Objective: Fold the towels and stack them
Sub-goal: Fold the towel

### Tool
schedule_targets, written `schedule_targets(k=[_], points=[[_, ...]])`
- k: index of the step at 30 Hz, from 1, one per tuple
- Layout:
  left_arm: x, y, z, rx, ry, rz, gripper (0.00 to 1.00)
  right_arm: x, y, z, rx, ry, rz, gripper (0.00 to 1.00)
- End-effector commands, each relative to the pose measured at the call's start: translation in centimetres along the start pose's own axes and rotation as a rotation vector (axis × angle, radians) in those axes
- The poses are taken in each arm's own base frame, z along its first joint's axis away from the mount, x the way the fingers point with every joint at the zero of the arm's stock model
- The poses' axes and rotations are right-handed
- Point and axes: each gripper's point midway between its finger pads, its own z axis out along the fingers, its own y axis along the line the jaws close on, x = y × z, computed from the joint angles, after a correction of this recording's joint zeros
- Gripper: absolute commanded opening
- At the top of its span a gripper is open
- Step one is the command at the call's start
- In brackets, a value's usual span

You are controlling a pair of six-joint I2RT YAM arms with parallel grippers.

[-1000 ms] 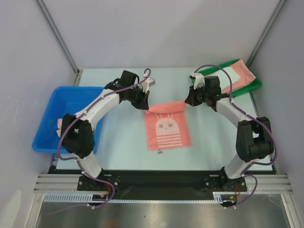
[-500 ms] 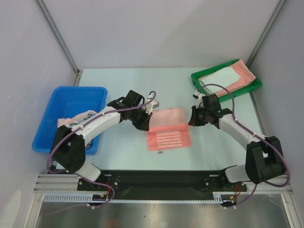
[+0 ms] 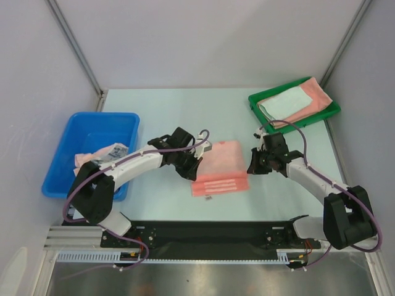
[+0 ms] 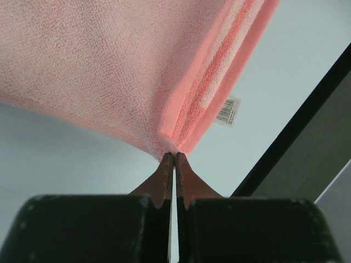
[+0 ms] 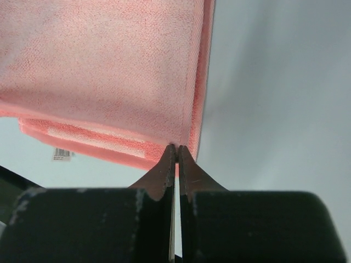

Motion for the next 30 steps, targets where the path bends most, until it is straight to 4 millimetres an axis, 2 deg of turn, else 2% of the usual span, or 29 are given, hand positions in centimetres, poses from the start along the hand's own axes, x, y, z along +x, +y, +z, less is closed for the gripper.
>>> schedule_targets(k=[1,5,9,13,15,17,23,27,29,30], points=[[0.2,-0.1,0.3,-0.013,0.006,-0.007,0.00,-0.7,0.3,-0.8,0.003,-0.047,0.008,0.00],[1.0,-0.1,0.4,-0.017,0.020,-0.007,0.00,-0.1,0.0,-0.9,0.013,-0.037,0.009,0.00],[1.2,0.1,0.0,-0.045,0.009,-0.007,0.01,-0.7,0.5,-1.5,-0.003,-0.062,-0.009,0.00],[-0.6,0.2,-1.8,-0.093,-0.074,-0.004,0.00,-2.3,1.5,-2.6,-0.029,-0.101,-0.020,0.00],[-1.5,-0.4,-2.3,-0.077,-0.113,-0.010,0.00,-2.5,1.6,-2.9,-0.029,-0.103,-0.012,0.00],[-1.6,-1.1,-2.4,-0.043,-0.116,-0.003,0.01,-2.2,1.7,-3.0,-0.030,-0.104,0.006,0.00],[1.4,-2.5,-0.1,-0.005,-0.010,-0.028,0.00,0.7,1.3,-2.3,-0.026,-0.069,0.094,0.00],[3.5,-3.0,1.6,0.014,0.070,-0.040,0.02,2.1,0.3,-1.8,0.017,-0.055,0.145,0.01],[4.0,-3.0,2.1,0.011,0.093,-0.044,0.04,2.7,0.1,-1.4,0.021,-0.041,0.172,0.09],[4.5,-2.9,2.3,0.008,0.114,-0.050,0.06,2.9,0.1,-1.4,0.020,-0.035,0.176,0.19]])
